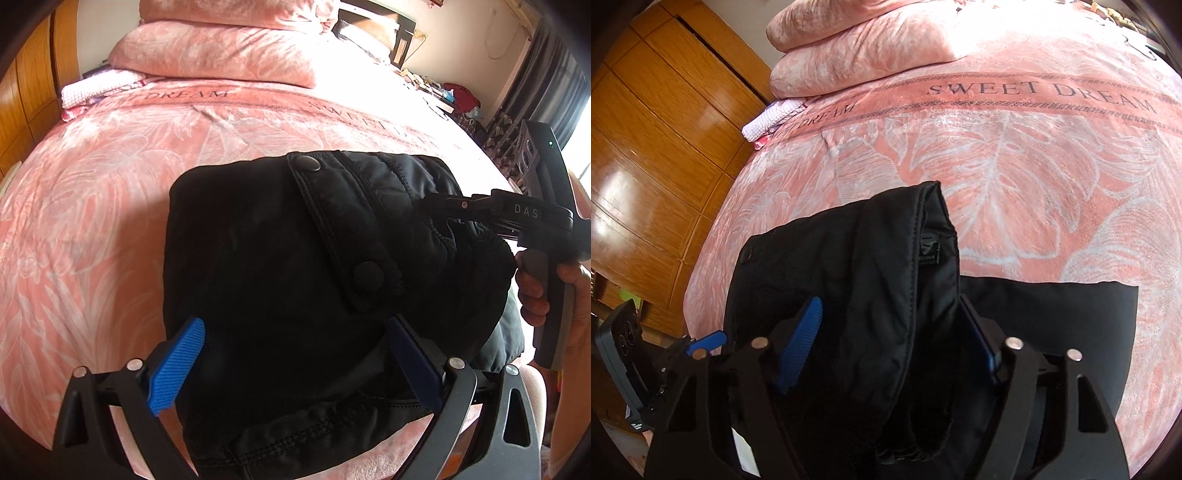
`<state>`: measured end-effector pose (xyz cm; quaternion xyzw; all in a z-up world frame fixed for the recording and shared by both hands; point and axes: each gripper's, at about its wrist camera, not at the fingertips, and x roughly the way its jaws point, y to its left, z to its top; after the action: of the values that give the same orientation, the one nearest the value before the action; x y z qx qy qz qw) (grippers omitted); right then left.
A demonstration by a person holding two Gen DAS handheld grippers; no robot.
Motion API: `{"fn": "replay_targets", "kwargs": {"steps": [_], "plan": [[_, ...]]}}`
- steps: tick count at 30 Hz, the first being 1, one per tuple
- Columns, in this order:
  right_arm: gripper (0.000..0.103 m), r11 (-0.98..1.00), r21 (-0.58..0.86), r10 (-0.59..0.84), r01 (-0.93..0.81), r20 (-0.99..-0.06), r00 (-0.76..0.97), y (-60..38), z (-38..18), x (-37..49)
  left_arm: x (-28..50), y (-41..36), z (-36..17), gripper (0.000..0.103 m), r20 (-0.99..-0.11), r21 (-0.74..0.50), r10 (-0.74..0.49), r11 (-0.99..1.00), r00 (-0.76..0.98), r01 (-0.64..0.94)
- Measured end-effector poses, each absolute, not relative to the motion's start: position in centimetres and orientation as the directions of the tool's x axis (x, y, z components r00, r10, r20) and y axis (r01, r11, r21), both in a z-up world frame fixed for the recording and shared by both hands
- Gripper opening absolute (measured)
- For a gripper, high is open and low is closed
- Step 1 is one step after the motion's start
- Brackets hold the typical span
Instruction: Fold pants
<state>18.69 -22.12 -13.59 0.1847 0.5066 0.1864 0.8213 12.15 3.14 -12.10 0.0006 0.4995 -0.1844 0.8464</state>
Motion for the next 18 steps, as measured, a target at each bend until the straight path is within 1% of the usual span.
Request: {"fn": "replay_targets", "kwargs": {"steps": [1, 2, 3, 4, 6, 10, 15, 18], "plan": [[0.040, 0.844, 0.521, 0.523, -0.127, -0.748, 0.408, -22.0, -13.7, 18.6, 12.2, 3.1, -12.1, 0.099, -0.847, -0.177, -0.307, 0.933, 0.434, 0.314], [0.036, 0.845, 0.518, 0.520, -0.128, -0.745, 0.417, -21.9, -13.6, 18.5, 12.2, 3.1, -12.1, 0.099, -0.848, -0.175, -0.304, 0.934, 0.435, 0.312], [0.027, 0.853, 0.502, 0.511, -0.142, -0.745, 0.429, -21.8, -13.4, 18.3, 12.2, 3.2, -12.1, 0.099, -0.847, -0.177, -0.304, 0.934, 0.435, 0.309], [0.023, 0.857, 0.492, 0.505, -0.154, -0.742, 0.441, -21.6, -13.0, 17.9, 12.2, 3.3, -12.0, 0.099, -0.847, -0.182, -0.306, 0.935, 0.435, 0.303], [0.018, 0.850, 0.501, 0.515, -0.163, -0.725, 0.458, -21.6, -12.1, 17.2, 12.2, 3.9, -11.9, 0.099, -0.845, -0.196, -0.306, 0.940, 0.438, 0.280], [0.014, 0.851, 0.488, 0.514, -0.194, -0.699, 0.497, -21.3, -9.4, 15.5, 12.4, 5.4, -11.7, 0.099, -0.844, -0.227, -0.304, 0.949, 0.442, 0.221], [0.011, 0.821, 0.512, 0.561, -0.255, -0.634, 0.532, -21.3, -5.2, 12.9, 12.0, 6.4, -10.3, 0.099, -0.825, -0.237, -0.302, 0.952, 0.478, 0.193], [0.011, 0.824, 0.516, 0.546, -0.232, -0.617, 0.567, -23.0, -3.5, 11.4, 11.6, 6.3, -9.2, 0.099, -0.810, -0.241, -0.311, 0.949, 0.496, 0.202]]}}
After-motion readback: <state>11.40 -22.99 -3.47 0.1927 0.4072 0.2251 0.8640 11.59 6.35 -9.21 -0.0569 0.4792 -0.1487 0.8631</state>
